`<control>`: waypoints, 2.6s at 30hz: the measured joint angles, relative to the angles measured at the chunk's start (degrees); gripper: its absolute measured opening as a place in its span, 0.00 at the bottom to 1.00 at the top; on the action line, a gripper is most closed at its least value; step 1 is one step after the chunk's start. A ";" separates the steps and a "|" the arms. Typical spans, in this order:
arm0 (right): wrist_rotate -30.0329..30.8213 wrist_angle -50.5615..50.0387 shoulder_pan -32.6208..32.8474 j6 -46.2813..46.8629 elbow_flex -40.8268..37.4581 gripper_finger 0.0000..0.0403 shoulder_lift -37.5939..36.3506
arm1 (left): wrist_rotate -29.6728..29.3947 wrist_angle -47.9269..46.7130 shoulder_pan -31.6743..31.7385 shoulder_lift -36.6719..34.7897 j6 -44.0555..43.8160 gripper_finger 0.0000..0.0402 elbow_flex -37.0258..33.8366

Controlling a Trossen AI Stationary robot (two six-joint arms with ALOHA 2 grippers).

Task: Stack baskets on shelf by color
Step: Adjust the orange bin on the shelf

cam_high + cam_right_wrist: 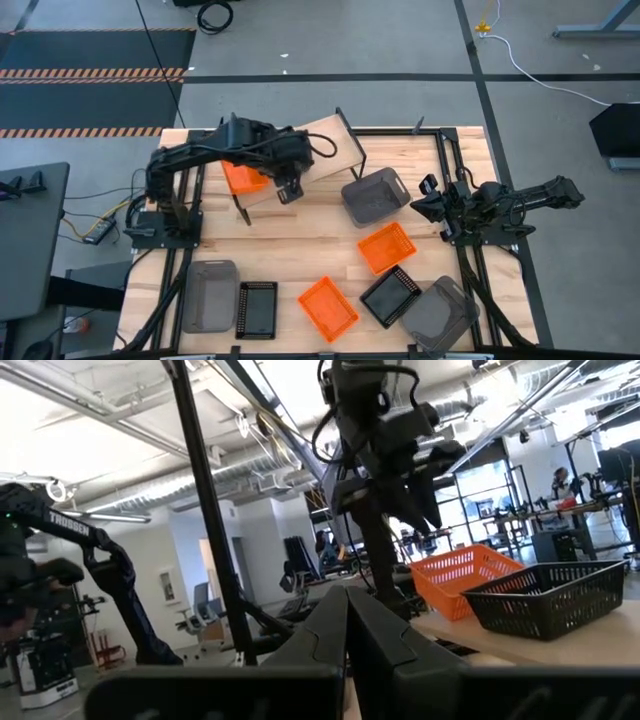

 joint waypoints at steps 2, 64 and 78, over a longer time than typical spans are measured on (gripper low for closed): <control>0.00 -0.30 0.00 0.02 0.00 0.03 0.00 | -0.75 -0.02 0.00 -0.81 0.15 0.20 -0.06; 0.04 -2.10 0.00 1.84 0.00 0.03 0.07 | -3.72 -0.03 4.11 -17.90 -2.61 0.19 -36.69; 0.24 -2.12 0.00 0.37 0.00 0.03 0.07 | 4.92 4.65 -7.45 -17.90 -9.90 0.19 -22.78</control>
